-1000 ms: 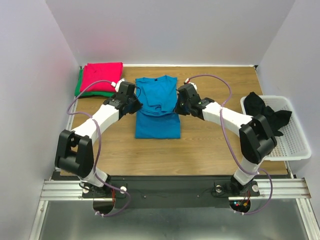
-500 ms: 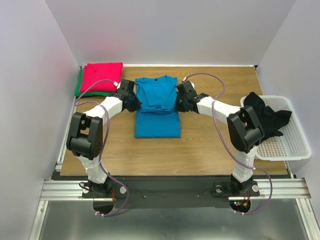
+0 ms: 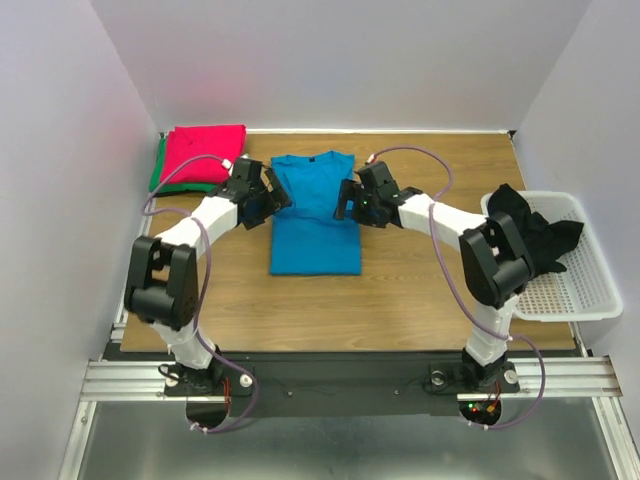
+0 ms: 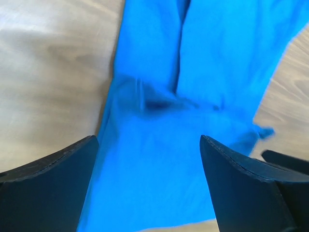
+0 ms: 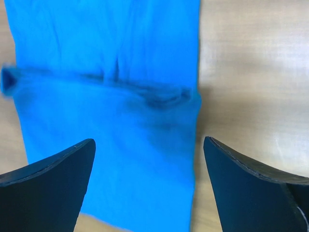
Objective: Fold and stack the t-shirts
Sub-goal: Fold the tshirt
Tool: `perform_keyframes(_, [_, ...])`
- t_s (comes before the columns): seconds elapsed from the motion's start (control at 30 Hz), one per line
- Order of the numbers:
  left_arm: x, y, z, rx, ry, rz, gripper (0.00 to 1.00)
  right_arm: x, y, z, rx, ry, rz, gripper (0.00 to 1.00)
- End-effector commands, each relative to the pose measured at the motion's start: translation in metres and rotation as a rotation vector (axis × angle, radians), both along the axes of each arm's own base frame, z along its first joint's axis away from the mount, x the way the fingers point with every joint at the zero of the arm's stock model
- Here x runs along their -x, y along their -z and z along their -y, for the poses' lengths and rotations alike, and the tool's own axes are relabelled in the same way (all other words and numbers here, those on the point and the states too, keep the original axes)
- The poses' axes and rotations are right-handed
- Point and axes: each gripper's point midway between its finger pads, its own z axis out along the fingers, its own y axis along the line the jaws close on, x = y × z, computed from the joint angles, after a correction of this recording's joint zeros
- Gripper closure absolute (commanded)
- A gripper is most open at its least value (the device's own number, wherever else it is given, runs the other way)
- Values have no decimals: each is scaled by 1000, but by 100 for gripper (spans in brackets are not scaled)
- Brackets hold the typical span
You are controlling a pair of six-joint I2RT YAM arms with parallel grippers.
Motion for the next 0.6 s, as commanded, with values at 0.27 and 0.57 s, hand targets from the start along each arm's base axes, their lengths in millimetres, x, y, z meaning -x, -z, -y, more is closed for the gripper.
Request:
perform_keyframes(0.27, [116, 15, -18, 109, 14, 33, 1, 109, 1, 21, -153, -85, -125, 0])
perform_keyframes(0.57, [144, 56, -12, 156, 49, -29, 19, 148, 23, 17, -273, -94, -200, 3])
